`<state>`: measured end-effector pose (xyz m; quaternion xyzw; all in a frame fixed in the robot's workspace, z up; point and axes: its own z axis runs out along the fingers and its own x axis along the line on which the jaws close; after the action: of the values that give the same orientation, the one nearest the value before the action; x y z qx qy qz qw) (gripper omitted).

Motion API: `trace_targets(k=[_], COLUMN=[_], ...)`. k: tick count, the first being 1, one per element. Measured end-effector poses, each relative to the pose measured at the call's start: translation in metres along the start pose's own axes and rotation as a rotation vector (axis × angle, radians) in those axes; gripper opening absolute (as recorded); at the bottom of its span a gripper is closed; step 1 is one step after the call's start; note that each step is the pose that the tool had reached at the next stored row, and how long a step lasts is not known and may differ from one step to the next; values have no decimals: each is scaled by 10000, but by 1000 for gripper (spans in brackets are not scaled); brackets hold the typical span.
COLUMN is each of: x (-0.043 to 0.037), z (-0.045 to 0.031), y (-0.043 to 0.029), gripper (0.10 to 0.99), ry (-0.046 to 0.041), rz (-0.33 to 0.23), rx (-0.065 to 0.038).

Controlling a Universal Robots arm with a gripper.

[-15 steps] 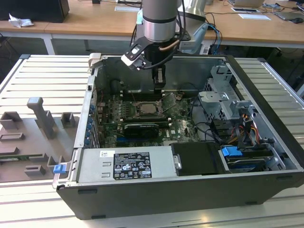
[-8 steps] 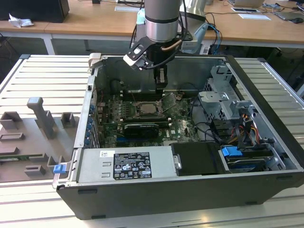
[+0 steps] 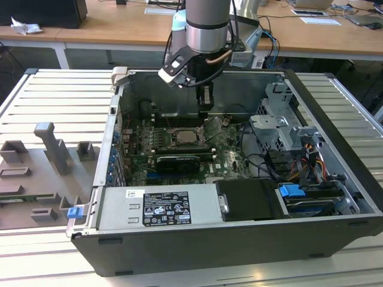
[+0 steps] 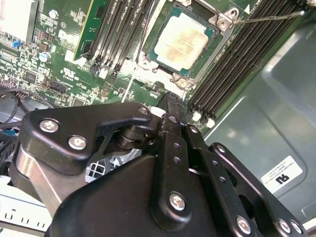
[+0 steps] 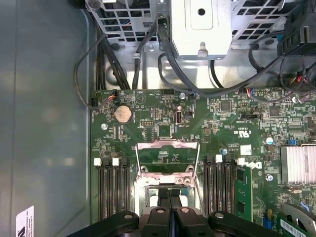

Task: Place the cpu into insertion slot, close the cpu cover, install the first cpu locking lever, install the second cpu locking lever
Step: 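Close the cpu cover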

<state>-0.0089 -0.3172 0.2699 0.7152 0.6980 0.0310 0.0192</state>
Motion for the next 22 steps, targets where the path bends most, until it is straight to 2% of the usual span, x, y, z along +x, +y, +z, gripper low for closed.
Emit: trace_targets(k=[17, 19, 22], x=[27, 34, 37], z=[6, 8, 13], y=[82, 103, 174], gripper=[106, 106, 106], ry=[-1, 0, -1], rz=[0, 0, 1], rx=[20, 23, 39])
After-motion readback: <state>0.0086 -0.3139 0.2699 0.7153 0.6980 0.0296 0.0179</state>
